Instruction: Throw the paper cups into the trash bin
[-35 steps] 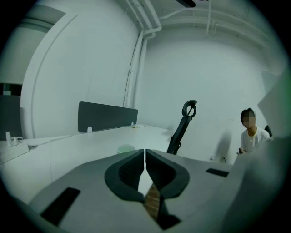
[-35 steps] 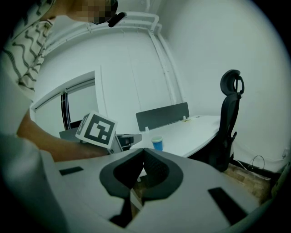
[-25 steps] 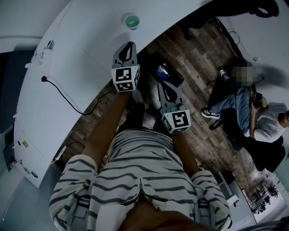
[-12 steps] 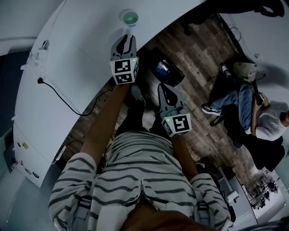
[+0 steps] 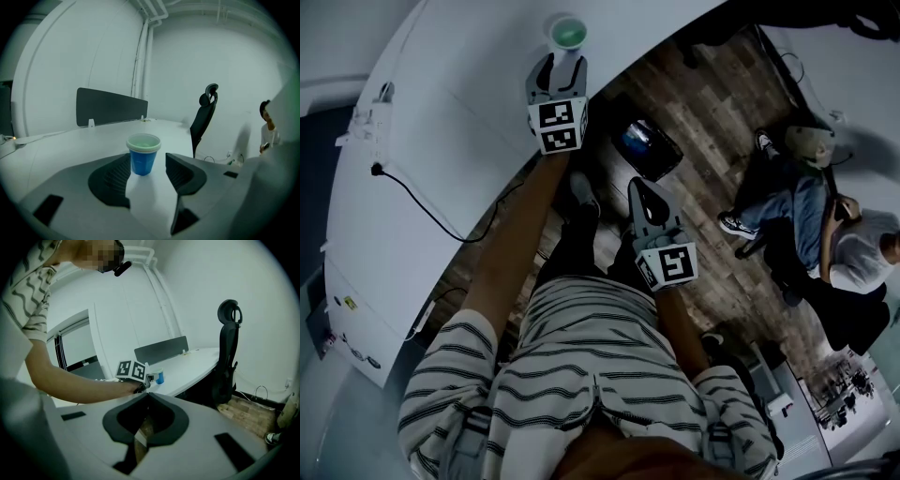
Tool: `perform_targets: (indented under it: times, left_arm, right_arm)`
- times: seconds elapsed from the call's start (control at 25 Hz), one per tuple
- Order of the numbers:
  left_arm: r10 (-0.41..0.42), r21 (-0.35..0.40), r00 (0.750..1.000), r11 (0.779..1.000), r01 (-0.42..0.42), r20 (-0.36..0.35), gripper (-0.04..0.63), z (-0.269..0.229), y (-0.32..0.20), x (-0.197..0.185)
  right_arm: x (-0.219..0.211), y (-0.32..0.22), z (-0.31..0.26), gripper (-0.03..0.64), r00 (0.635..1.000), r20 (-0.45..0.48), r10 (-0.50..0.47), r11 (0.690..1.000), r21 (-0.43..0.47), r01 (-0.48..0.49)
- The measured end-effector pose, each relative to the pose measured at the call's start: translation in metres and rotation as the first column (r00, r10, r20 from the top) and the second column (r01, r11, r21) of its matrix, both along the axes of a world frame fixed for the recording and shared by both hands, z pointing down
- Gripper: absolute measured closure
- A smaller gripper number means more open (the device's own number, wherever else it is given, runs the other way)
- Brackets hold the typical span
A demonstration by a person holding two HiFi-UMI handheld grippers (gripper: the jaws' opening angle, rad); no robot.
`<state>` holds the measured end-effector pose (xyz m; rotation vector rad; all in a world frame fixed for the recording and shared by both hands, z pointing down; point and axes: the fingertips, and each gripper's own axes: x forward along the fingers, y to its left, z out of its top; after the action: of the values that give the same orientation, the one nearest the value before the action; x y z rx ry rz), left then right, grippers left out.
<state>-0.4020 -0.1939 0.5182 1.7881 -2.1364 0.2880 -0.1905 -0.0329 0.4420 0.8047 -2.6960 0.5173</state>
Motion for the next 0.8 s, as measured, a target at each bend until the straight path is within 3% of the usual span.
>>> perform_targets:
  times: [0.32, 0.8]
  left_arm:
    - [-0.011, -0.025, 1.000, 1.000, 0.012, 0.006, 0.309, 0.014, -0.017, -0.009]
    - [-0.029, -0.034, 1.000, 0.999, 0.029, -0.001, 0.290, 0.032, -0.042, -0.023]
  right_arm:
    - [0.001, 0.004, 0.006, 0.607, 1.000, -0.015, -0.003, 1.000, -0.020, 0.002]
    - [0.007, 0.004, 0.020, 0.607, 0.999, -0.036, 0.011, 0.999, -0.047, -0.012]
